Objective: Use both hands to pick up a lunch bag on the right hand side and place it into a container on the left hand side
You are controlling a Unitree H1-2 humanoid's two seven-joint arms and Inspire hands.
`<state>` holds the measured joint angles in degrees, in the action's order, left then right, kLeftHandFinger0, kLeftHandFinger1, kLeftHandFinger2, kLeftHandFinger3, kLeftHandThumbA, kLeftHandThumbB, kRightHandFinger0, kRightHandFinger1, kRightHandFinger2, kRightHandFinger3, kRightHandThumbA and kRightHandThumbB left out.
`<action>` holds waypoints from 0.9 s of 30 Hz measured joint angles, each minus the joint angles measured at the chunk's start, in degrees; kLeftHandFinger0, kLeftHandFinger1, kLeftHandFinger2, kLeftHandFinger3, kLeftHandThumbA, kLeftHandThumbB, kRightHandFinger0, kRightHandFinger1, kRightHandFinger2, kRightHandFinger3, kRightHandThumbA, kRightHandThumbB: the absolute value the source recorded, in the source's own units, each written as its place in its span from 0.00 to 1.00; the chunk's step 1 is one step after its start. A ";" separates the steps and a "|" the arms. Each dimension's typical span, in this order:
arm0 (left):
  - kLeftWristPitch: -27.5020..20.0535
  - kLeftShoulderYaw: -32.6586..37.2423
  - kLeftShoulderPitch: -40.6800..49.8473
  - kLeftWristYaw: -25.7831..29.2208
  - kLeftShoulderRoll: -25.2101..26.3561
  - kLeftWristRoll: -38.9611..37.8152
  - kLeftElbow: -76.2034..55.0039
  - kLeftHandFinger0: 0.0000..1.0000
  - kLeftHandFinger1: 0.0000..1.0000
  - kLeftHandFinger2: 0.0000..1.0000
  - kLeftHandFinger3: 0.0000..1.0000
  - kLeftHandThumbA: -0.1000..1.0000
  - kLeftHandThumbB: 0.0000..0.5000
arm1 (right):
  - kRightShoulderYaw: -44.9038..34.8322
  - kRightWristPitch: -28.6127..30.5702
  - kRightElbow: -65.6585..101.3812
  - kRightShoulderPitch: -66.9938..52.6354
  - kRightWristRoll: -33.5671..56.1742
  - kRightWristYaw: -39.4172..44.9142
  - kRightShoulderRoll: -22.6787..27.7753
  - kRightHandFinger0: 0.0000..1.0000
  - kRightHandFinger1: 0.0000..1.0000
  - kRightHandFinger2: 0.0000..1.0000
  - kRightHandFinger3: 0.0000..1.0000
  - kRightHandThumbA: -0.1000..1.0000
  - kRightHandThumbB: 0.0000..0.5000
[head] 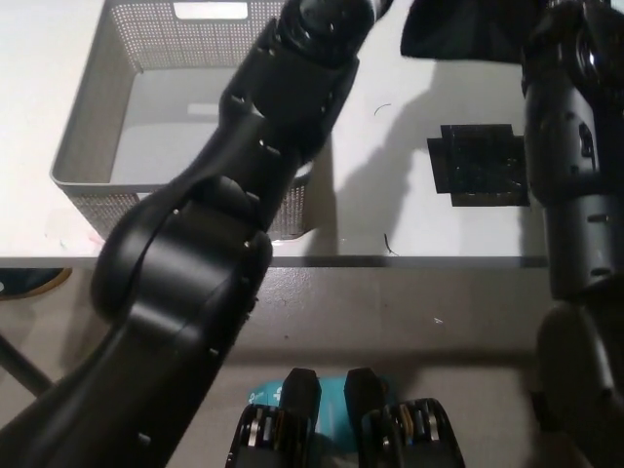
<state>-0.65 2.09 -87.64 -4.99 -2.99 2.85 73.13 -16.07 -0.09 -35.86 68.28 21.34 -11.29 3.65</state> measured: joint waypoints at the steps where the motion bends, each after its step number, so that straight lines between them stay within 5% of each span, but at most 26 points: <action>1: 0.56 -0.15 -0.23 -0.09 0.44 -0.04 -0.90 1.00 1.00 1.00 1.00 1.00 0.42 | 0.09 -0.23 0.00 0.79 -0.10 -0.17 -0.02 1.00 1.00 1.00 1.00 1.00 0.44; 5: 1.14 -0.90 -0.23 -0.18 1.38 -0.22 -3.56 1.00 1.00 1.00 1.00 1.00 0.31 | 1.09 -0.56 -0.02 2.69 -0.74 -0.41 -0.05 1.00 1.00 1.00 1.00 1.00 0.43; 17: 5.40 -2.71 3.68 -0.49 6.94 -0.25 -19.05 1.00 1.00 1.00 1.00 1.00 0.33 | 4.99 0.54 -4.75 9.75 -3.21 -0.56 -1.91 1.00 1.00 1.00 1.00 1.00 0.31; 21: 8.53 -3.55 7.19 -0.49 9.10 -0.31 -25.87 1.00 1.00 1.00 1.00 1.00 0.28 | 6.18 1.45 -8.16 11.04 -4.06 -0.55 -3.79 1.00 1.00 1.00 1.00 1.00 0.35; 27: 13.50 -5.26 13.43 -0.49 12.00 -0.32 -36.25 1.00 1.00 1.00 1.00 1.00 0.34 | 7.11 2.17 -14.80 11.57 -4.36 -0.47 -7.01 1.00 1.00 1.00 1.00 1.00 0.38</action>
<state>12.85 -3.17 -74.20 -5.48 9.01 2.53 36.88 -8.96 2.08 -50.66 79.85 16.98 -11.76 -3.36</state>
